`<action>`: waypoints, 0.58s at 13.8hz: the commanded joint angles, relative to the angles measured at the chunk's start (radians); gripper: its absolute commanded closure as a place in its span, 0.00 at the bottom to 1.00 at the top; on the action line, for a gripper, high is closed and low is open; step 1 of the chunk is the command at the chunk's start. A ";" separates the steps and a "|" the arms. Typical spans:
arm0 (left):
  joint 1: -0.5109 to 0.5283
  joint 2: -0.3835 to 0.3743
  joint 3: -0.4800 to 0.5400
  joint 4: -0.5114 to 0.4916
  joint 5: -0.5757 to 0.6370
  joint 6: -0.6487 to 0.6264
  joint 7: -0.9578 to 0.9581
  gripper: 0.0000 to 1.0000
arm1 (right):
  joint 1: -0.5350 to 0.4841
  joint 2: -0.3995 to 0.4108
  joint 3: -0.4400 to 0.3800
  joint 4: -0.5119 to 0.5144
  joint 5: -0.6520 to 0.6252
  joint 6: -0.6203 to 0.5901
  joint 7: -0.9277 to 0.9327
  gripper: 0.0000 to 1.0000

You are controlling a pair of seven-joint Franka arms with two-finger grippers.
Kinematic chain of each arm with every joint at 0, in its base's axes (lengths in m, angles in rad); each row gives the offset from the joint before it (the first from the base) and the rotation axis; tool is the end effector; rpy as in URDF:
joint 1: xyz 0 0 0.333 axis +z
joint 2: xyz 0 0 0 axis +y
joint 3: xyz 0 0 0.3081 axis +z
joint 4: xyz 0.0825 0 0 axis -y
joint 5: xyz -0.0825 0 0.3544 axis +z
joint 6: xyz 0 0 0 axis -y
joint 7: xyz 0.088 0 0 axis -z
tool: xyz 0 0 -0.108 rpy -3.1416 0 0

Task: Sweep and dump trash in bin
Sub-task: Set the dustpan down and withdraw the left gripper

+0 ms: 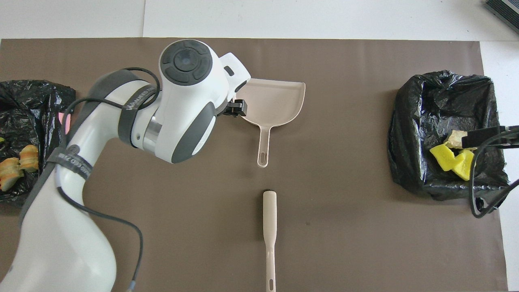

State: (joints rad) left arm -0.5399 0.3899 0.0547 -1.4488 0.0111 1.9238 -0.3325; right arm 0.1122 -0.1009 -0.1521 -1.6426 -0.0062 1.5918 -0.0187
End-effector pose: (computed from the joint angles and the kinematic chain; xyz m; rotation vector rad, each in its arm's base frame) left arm 0.5761 -0.3092 0.4726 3.1227 -0.2521 0.1426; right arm 0.4960 -0.0247 0.6365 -3.1328 0.0326 -0.0771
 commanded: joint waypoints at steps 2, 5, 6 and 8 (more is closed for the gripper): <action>0.112 -0.238 -0.010 -0.217 0.010 -0.017 0.194 0.00 | -0.005 -0.010 0.005 -0.005 0.005 0.013 -0.023 0.00; 0.185 -0.331 -0.010 -0.223 0.009 -0.104 0.311 0.00 | -0.005 -0.010 0.005 -0.005 0.005 0.013 -0.023 0.00; 0.210 -0.356 -0.009 -0.217 0.009 -0.135 0.340 0.00 | -0.005 -0.010 0.005 -0.005 0.005 0.013 -0.023 0.00; 0.263 -0.394 -0.004 -0.187 0.009 -0.196 0.378 0.00 | -0.005 -0.010 0.005 -0.005 0.005 0.013 -0.023 0.00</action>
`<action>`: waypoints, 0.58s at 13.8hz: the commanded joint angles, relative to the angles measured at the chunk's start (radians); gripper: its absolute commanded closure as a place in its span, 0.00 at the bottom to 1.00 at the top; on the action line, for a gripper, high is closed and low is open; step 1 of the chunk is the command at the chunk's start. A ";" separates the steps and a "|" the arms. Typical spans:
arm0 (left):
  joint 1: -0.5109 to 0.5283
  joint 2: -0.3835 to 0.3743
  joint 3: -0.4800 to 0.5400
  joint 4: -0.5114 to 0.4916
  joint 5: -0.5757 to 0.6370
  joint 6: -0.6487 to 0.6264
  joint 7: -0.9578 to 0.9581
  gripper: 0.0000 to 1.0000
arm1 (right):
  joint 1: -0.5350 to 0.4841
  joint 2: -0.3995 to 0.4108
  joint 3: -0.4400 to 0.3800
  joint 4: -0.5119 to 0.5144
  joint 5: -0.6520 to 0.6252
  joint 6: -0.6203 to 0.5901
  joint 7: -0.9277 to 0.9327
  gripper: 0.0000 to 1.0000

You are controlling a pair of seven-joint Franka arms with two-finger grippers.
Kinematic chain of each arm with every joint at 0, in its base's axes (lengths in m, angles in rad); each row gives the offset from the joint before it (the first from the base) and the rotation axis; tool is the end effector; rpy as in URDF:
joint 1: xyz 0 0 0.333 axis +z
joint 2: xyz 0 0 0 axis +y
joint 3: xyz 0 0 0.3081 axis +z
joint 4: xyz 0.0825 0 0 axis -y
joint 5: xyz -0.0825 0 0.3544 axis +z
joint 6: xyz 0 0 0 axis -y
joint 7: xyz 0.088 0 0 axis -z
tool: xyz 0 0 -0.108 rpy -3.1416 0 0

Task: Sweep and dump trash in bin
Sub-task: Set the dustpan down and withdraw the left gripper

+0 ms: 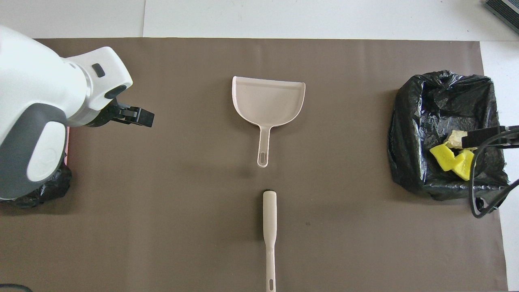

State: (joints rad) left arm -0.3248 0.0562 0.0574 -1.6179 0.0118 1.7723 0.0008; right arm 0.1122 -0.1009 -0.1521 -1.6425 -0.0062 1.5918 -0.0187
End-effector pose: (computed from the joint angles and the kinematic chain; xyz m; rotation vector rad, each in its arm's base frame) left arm 0.5390 -0.1475 0.5827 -3.1075 0.4225 -0.1560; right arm 0.4960 -0.0247 0.6366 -3.1328 0.0326 -0.0772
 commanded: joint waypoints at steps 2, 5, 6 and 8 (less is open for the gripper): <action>0.101 -0.062 -0.002 0.054 -0.006 -0.132 0.129 0.00 | -0.005 -0.010 0.005 -0.005 0.005 0.013 -0.023 0.00; 0.168 -0.049 -0.001 0.159 -0.009 -0.269 0.223 0.00 | -0.005 -0.010 0.005 -0.005 0.005 0.013 -0.023 0.00; 0.182 -0.050 -0.001 0.179 -0.010 -0.286 0.232 0.00 | -0.005 -0.010 0.005 -0.005 0.005 0.013 -0.023 0.00; 0.194 -0.055 -0.001 0.182 -0.009 -0.304 0.234 0.00 | -0.005 -0.010 0.005 -0.005 0.005 0.013 -0.023 0.00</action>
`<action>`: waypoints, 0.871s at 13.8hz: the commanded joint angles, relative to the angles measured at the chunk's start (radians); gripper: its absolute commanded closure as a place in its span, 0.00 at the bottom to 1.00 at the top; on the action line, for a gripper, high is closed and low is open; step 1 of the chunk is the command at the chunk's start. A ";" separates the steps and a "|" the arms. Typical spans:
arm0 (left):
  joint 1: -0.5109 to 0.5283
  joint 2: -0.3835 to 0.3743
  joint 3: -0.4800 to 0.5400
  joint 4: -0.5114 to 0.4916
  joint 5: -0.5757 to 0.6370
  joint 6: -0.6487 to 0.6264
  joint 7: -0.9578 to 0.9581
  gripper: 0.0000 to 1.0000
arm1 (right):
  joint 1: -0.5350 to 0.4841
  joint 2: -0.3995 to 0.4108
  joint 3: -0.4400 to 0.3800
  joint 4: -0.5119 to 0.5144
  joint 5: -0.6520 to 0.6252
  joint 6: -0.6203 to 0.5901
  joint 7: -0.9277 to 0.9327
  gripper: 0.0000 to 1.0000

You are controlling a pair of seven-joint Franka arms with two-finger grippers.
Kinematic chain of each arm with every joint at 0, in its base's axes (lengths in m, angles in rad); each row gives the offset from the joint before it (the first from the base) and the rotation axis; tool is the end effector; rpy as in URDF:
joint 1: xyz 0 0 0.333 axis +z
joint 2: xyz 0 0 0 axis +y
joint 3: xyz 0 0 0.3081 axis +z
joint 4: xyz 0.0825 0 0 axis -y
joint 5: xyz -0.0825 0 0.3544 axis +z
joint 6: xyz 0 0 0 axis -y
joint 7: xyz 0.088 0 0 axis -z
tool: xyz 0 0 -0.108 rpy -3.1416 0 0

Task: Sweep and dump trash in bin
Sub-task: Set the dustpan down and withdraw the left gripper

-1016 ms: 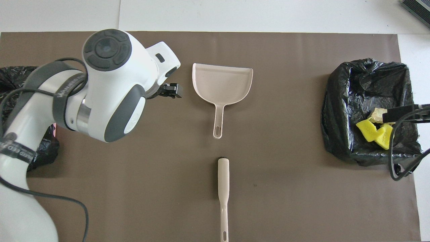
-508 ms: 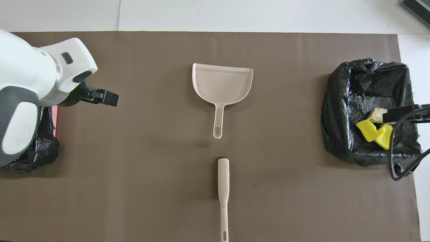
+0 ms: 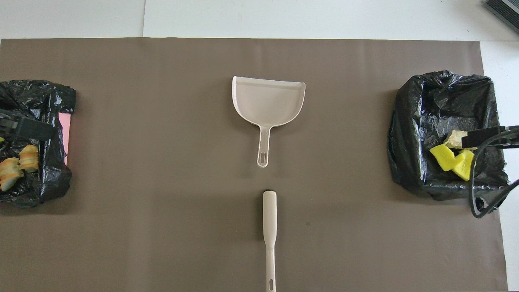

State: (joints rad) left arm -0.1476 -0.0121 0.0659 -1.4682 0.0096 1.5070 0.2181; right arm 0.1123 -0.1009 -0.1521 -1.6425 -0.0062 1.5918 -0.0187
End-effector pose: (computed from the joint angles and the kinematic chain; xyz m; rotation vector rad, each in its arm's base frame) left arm 0.5132 -0.0407 0.6612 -3.0935 0.4658 -0.0785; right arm 0.4960 -0.0247 0.6366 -3.1328 0.0325 -0.0772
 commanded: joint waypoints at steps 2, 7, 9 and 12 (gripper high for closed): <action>0.019 0.006 -0.012 0.029 -0.005 -0.028 0.015 0.00 | -0.005 -0.010 0.005 -0.005 0.005 0.013 -0.023 0.00; 0.017 -0.003 -0.020 0.026 -0.003 -0.034 0.004 0.00 | -0.005 -0.010 0.005 -0.005 0.005 0.013 -0.023 0.00; 0.019 -0.003 -0.020 0.026 -0.005 -0.033 0.003 0.00 | -0.005 -0.010 0.005 -0.005 0.005 0.013 -0.023 0.00; 0.019 -0.005 -0.018 0.022 -0.005 -0.031 0.006 0.00 | -0.005 -0.010 0.005 -0.005 0.005 0.013 -0.023 0.00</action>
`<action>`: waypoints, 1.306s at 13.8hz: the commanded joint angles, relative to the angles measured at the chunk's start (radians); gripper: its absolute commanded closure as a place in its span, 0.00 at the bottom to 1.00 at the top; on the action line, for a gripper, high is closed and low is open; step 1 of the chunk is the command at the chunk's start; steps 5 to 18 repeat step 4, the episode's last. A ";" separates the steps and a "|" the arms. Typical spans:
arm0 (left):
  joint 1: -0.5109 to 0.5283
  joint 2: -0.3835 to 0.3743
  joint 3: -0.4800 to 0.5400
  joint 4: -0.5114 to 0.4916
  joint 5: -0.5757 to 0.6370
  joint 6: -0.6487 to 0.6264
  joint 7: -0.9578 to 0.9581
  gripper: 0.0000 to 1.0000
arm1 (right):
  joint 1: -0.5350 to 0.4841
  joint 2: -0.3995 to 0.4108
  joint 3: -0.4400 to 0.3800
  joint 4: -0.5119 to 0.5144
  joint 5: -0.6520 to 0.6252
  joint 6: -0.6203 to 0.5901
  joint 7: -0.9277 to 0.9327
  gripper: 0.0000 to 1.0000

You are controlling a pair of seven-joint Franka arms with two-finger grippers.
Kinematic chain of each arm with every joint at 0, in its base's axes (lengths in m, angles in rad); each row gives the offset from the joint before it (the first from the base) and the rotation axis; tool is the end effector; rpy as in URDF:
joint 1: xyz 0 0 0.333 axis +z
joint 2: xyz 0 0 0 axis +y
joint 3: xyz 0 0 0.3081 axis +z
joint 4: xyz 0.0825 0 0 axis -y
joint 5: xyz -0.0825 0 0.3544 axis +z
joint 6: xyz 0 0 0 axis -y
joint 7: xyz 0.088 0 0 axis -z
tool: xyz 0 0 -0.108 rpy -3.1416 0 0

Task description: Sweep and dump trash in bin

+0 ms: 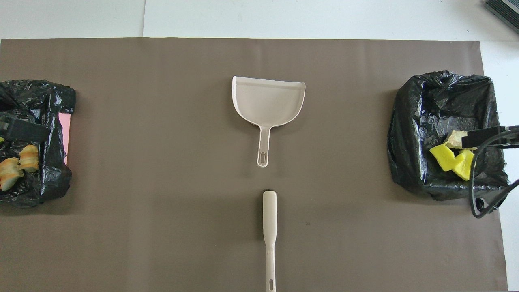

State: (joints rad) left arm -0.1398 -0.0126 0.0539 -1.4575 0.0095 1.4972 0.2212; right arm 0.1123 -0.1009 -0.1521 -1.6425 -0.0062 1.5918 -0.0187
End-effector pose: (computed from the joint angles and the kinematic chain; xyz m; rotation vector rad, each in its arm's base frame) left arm 0.5116 -0.0427 0.6652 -3.0917 0.4770 -0.0807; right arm 0.4960 -0.0247 0.6366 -3.1328 0.0325 -0.0772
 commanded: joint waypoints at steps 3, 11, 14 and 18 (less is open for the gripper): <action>0.009 -0.004 -0.006 0.013 -0.005 -0.026 0.003 0.00 | -0.005 -0.010 0.005 -0.005 0.005 0.013 -0.023 0.00; 0.009 -0.004 -0.008 0.013 -0.006 -0.028 0.004 0.00 | -0.005 -0.010 0.005 -0.003 0.005 0.013 -0.023 0.00; 0.009 -0.004 -0.008 0.013 -0.006 -0.028 0.004 0.00 | -0.005 -0.010 0.005 -0.003 0.005 0.013 -0.023 0.00; 0.009 -0.004 -0.008 0.013 -0.006 -0.028 0.004 0.00 | -0.005 -0.010 0.005 -0.003 0.005 0.013 -0.023 0.00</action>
